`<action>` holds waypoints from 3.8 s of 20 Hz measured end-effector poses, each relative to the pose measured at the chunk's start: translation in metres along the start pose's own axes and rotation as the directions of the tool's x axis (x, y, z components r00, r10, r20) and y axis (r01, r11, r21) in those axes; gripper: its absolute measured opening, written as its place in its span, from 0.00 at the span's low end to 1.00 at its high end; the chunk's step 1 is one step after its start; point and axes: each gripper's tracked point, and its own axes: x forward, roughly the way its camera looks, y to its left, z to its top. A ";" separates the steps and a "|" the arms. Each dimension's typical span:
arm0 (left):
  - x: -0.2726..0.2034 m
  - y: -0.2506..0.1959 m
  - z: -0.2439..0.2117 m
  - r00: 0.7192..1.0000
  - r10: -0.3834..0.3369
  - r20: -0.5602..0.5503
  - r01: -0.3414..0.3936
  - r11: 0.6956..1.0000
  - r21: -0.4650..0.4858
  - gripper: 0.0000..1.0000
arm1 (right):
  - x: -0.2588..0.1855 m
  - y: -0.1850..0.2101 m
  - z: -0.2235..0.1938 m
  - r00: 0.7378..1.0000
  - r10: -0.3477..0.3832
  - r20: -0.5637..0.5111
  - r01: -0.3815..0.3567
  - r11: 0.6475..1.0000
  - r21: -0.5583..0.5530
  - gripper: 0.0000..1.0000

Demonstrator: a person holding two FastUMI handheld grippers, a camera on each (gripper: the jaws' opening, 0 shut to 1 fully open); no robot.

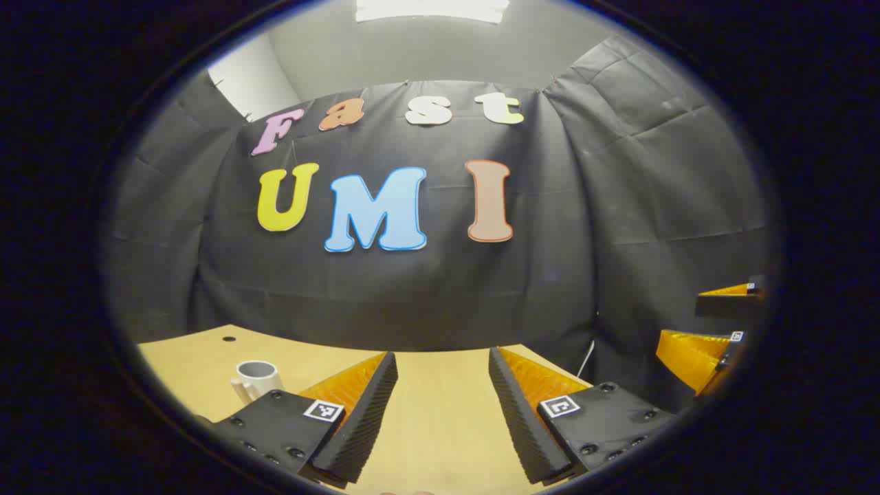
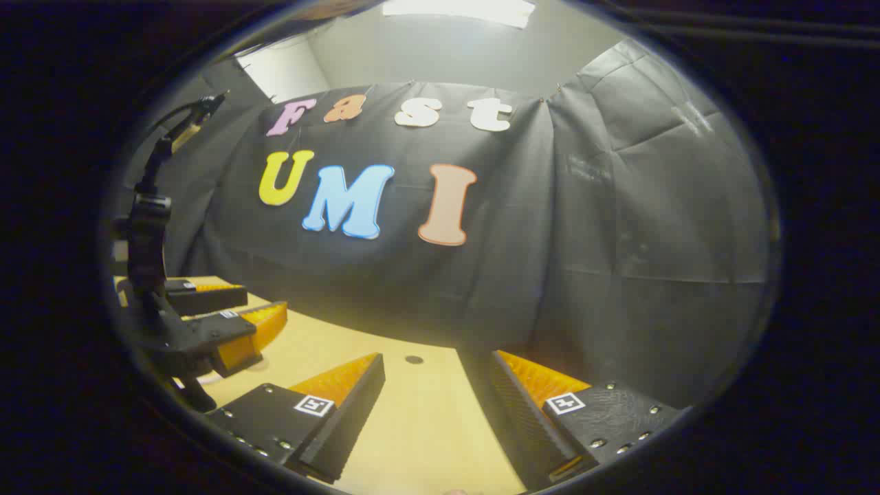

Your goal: Put the toothbrush and toothpaste on the desktop into the cup, then pick up the cup and place it on the coaster on the desktop.

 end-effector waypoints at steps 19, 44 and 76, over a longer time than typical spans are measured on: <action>-0.030 0.049 -0.003 0.988 -0.006 -0.152 0.012 0.999 0.038 0.88 | 0.009 0.246 0.084 0.990 0.064 -0.126 -0.052 0.994 0.092 0.95; -0.114 0.048 -0.072 0.770 0.019 -0.637 -0.038 0.999 -0.016 0.90 | -0.001 0.286 -0.058 0.679 0.240 -0.694 -0.077 0.963 0.258 0.98; -0.224 0.042 -0.121 0.158 -0.028 -0.987 -0.147 0.988 -0.051 0.85 | -0.048 0.336 -0.202 0.087 0.226 -0.970 -0.128 0.968 0.214 0.63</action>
